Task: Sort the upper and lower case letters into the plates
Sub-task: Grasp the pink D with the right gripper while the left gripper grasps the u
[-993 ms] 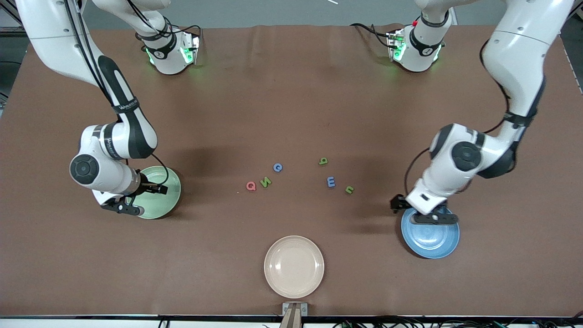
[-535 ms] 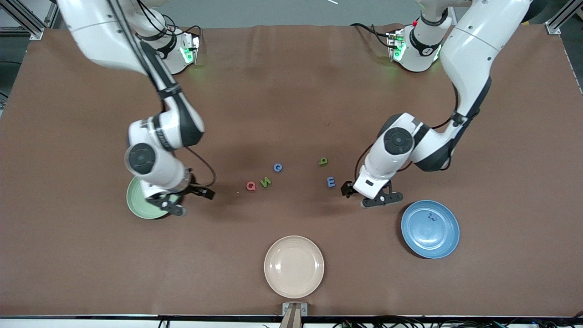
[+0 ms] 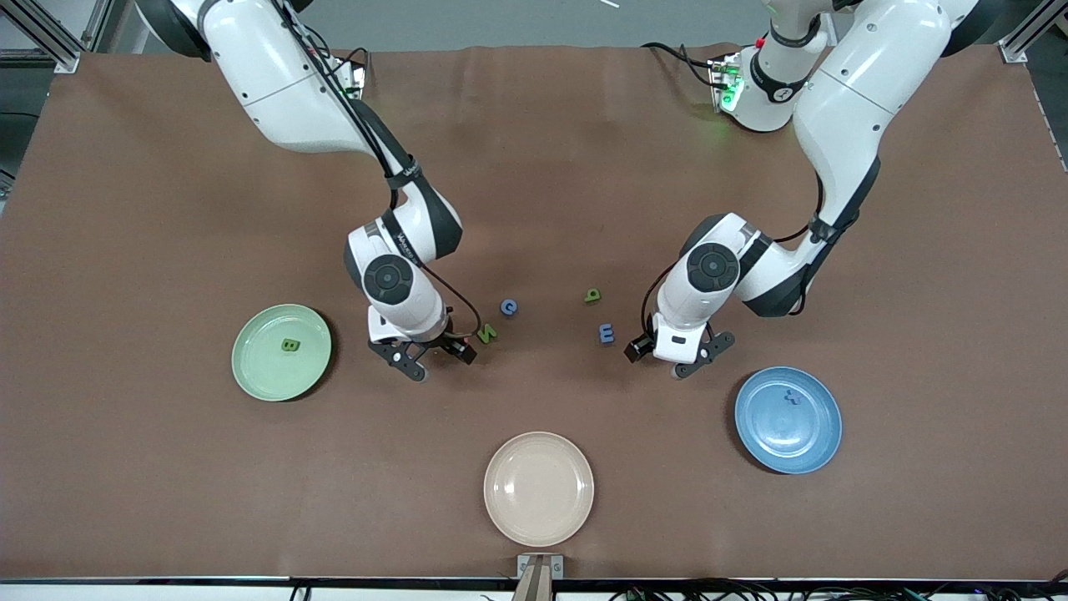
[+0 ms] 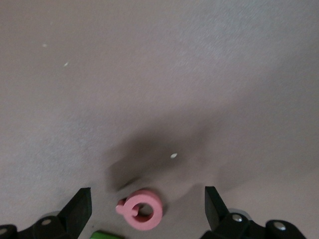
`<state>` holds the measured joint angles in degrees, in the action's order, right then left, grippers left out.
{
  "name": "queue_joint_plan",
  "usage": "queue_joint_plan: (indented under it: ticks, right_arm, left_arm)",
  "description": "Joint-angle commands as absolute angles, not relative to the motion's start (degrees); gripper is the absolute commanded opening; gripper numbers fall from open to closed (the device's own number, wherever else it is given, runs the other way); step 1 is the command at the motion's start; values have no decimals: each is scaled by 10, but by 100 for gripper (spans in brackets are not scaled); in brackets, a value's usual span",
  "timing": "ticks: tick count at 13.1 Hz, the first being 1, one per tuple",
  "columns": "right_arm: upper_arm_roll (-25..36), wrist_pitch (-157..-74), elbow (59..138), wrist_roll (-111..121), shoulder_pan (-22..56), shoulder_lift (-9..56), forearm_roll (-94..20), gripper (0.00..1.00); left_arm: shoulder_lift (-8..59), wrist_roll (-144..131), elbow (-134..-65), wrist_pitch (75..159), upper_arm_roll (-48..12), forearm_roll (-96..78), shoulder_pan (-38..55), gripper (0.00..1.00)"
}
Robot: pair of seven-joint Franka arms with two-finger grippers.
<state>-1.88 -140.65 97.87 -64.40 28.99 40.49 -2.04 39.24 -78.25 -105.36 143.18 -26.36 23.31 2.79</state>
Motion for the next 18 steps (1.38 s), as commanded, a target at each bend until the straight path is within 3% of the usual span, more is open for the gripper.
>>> queue_joint_plan:
  ticks: [1, 4, 5, 7, 9, 10, 13, 16, 18]
  right_arm:
    - [-10, -1407, 969, -668, 307, 415, -15, 99]
    - [-8, -1405, 969, -671, 309, 420, 14, 90]
    - [-8, -1405, 969, -671, 309, 420, 16, 82]
    - [-8, -1400, 969, -671, 308, 419, 15, 53]
    - [-9, -1396, 969, -671, 308, 416, 14, 12]
    - [-9, -1395, 969, -669, 303, 414, 13, 2]
    - [-9, -1368, 968, -641, 281, 402, 16, 0]
    - [-10, -1290, 969, -536, 224, 353, 13, 0]
    - [-10, -1240, 970, -431, 173, 321, 8, 0]
  left_arm:
    - [404, -828, -1048, 1429, -265, 241, 32, 78]
    - [410, -826, -1042, 1429, -265, 242, 32, 68]
    - [417, -826, -1034, 1429, -265, 242, 33, 66]
    - [428, -826, -1020, 1429, -265, 242, 41, 64]
    - [433, -826, -1014, 1429, -265, 242, 45, 62]
    - [435, -826, -1013, 1429, -265, 242, 46, 62]
    - [437, -826, -1013, 1429, -264, 255, 46, 49]
    - [436, -810, -1013, 1429, -256, 261, 45, 17]
    - [436, -804, -1013, 1429, -248, 277, 45, 1]
